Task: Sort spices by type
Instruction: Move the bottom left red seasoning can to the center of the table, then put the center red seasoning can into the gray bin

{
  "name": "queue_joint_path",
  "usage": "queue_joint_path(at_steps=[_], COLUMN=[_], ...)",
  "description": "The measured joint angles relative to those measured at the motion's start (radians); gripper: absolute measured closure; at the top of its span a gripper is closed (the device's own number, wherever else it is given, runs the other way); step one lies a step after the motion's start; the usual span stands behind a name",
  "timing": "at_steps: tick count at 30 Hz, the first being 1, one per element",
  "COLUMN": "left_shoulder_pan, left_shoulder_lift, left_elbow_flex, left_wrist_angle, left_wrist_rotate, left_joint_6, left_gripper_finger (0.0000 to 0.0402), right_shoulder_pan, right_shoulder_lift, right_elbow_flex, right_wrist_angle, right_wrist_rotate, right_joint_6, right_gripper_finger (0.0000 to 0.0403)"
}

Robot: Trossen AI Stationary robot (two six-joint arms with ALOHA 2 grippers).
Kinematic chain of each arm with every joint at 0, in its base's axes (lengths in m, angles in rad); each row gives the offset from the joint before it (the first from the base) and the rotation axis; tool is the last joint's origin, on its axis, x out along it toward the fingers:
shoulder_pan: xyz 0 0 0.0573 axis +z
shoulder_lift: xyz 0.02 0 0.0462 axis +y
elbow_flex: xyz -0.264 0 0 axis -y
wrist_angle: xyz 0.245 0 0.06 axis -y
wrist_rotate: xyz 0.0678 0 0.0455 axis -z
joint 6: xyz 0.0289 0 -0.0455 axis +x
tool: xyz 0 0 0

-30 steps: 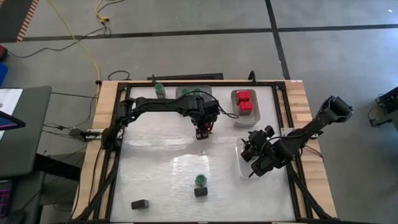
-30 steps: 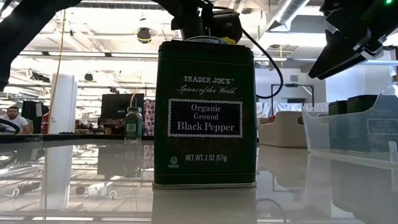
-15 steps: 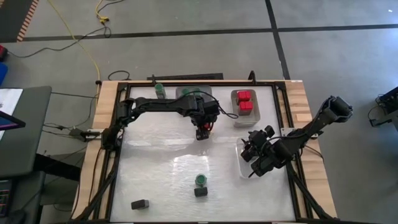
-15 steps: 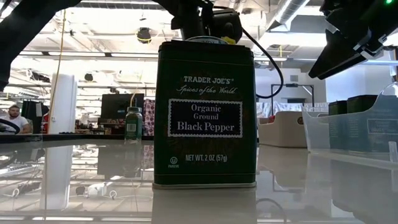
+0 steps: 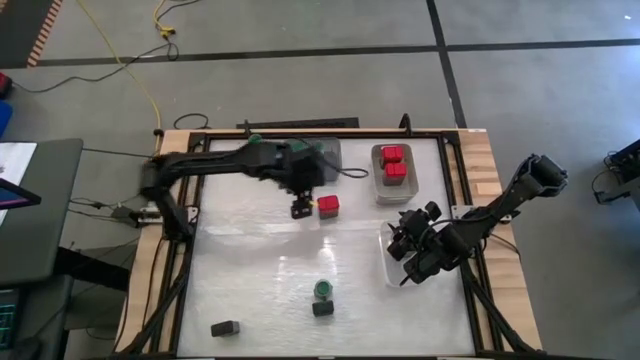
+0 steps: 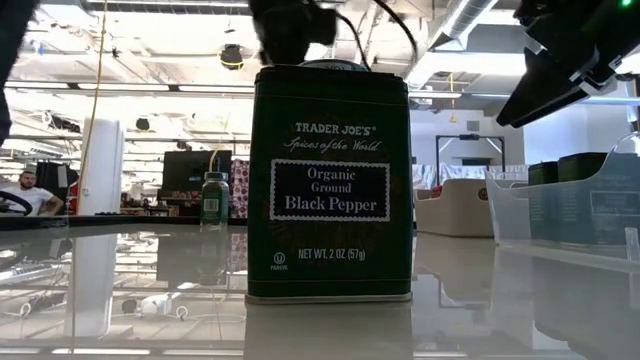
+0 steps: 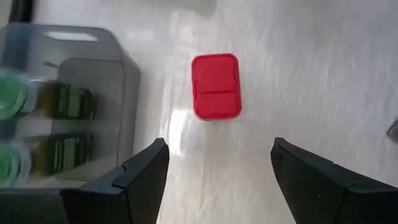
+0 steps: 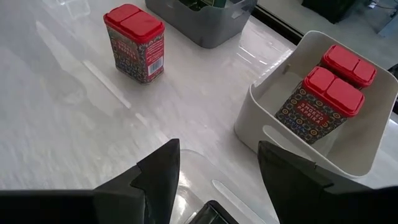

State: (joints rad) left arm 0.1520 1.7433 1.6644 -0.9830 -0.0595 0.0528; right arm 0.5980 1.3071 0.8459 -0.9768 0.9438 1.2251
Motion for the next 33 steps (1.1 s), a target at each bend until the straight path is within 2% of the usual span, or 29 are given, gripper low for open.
queue_joint_path(at_steps=[8,12,15,20,23,33], left_shoulder_pan=[-0.072,-0.134,-0.177,-0.199,-0.199,-0.199], left_shoulder_lift=[-0.448,-0.646,-0.764,-0.906,-0.956,-0.971], left_elbow_flex=[-0.591,-0.813,-0.941,-1.059,-1.096,-1.129], left_wrist_angle=[0.343,0.471,0.561,0.579,0.576,0.541], left_wrist_rotate=[-0.093,-0.132,-0.157,-0.169,-0.169,-0.164], left_joint_6=[-0.200,-0.310,-0.335,-0.282,-0.269,-0.284], left_gripper_finger=[0.0130,0.0130,0.0130,0.0130,0.0130,0.0130], right_shoulder_pan=[-0.017,-0.048,-0.073,-0.123,-0.140,-0.150], right_shoulder_lift=[0.001,0.001,0.001,0.001,0.002,0.002], right_elbow_flex=[0.000,0.000,0.000,0.000,0.000,0.000], right_wrist_angle=[0.056,0.057,0.059,0.106,0.137,0.175], right_wrist_rotate=[-0.001,-0.002,-0.002,-0.004,-0.006,-0.008], right_joint_6=[-0.003,-0.004,-0.018,-0.101,-0.092,-0.074], right_gripper_finger=[0.0159,0.0158,0.0154,0.0130,0.0119,0.0116])
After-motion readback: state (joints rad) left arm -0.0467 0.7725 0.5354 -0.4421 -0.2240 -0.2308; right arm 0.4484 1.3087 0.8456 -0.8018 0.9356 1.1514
